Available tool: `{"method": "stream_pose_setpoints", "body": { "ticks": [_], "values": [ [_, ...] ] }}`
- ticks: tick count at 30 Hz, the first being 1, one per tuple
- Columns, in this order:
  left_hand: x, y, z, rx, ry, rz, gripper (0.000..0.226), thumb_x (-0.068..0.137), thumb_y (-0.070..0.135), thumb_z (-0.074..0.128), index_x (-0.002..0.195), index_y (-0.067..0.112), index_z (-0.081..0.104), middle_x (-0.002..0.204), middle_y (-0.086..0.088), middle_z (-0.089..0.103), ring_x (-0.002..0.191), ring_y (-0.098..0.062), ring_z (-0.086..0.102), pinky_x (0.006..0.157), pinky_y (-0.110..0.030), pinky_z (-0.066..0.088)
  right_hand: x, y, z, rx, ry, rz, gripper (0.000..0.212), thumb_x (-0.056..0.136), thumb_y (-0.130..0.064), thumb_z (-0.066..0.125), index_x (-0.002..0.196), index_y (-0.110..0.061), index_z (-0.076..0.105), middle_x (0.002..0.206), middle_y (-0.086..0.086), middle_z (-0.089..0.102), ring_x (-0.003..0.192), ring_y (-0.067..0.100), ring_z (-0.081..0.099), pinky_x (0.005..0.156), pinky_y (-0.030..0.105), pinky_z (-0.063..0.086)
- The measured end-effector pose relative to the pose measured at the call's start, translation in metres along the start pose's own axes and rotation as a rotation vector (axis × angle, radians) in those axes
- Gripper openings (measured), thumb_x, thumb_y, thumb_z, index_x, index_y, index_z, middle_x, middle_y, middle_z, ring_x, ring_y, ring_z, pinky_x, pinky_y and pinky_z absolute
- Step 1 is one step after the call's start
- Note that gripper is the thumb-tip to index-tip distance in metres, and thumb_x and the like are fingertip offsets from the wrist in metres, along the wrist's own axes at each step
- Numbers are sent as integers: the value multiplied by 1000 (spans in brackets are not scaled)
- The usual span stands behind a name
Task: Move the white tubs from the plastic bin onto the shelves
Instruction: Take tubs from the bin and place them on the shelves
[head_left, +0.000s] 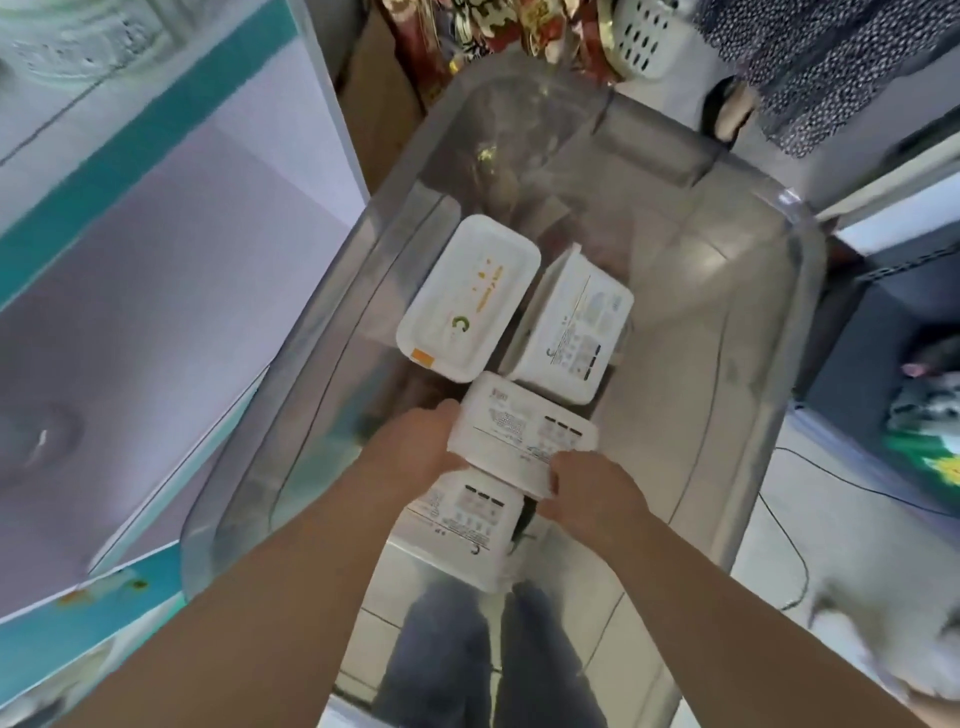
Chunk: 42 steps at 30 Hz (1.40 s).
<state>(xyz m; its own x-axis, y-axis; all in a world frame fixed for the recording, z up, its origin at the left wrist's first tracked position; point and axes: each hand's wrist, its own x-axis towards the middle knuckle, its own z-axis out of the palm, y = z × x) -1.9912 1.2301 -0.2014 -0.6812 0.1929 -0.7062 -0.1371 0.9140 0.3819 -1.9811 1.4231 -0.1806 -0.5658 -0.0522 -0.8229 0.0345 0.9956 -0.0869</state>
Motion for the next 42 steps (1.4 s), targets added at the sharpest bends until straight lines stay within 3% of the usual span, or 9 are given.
{"method": "stream_pose_setpoints", "body": {
  "ticks": [3,12,16,19,29,32,35,37,42],
  "values": [
    [1,-3,1,27,2,18,51,88,37,61,128,14,41,113,-7,63,98,-25,61,82,-43,52,5,2,1,-4,17,10,16,88,-22,58,102,-14,61,104,6,63,94,22,61,68,26,42],
    [-3,-5,8,27,74,44,42,91,42,54,123,16,45,108,-5,59,92,-23,59,78,-43,51,3,0,-4,-82,7,-11,24,89,-29,58,108,-14,60,108,5,63,98,24,61,71,27,41],
    [-7,-12,3,-25,118,61,42,93,39,54,127,18,45,114,-3,58,94,-21,57,77,-39,49,-5,-1,-12,-94,7,-68,15,91,-28,52,99,-15,55,94,2,55,84,20,54,66,26,38],
    [-12,-15,-3,-91,142,54,43,92,41,54,129,20,47,117,1,59,97,-19,57,78,-35,48,-13,0,-22,-74,49,-140,14,94,-31,48,91,-17,46,92,0,51,80,16,48,66,26,37],
    [-26,5,-1,-399,303,-16,38,88,44,60,114,18,50,113,-1,50,95,-16,54,76,-29,43,-48,12,-55,15,153,-162,20,98,-32,42,91,-14,43,99,8,53,79,23,64,66,32,49],
    [-32,16,-9,-460,398,10,36,87,48,60,106,19,50,107,1,55,92,-15,55,75,-30,45,-52,22,-68,54,262,-175,20,97,-34,43,90,-14,43,97,7,52,76,22,59,63,30,42],
    [-43,25,-14,-480,454,-9,36,87,52,58,101,19,50,99,4,55,85,-11,54,66,-26,41,-55,27,-85,10,341,-203,19,96,-36,46,90,-18,45,92,2,49,72,17,48,54,26,31],
    [-55,33,-12,-471,486,-56,34,89,51,56,99,19,48,93,6,52,77,-7,52,60,-24,38,-59,29,-93,-21,362,-227,20,95,-39,46,89,-21,49,91,1,53,71,15,50,52,23,29],
    [-94,49,-12,-492,562,-173,36,91,52,50,100,18,46,92,3,53,76,-13,53,61,-29,44,-76,25,-107,-81,345,-317,26,95,-46,44,99,-21,49,95,1,58,81,19,56,67,34,44]
  ]
}}
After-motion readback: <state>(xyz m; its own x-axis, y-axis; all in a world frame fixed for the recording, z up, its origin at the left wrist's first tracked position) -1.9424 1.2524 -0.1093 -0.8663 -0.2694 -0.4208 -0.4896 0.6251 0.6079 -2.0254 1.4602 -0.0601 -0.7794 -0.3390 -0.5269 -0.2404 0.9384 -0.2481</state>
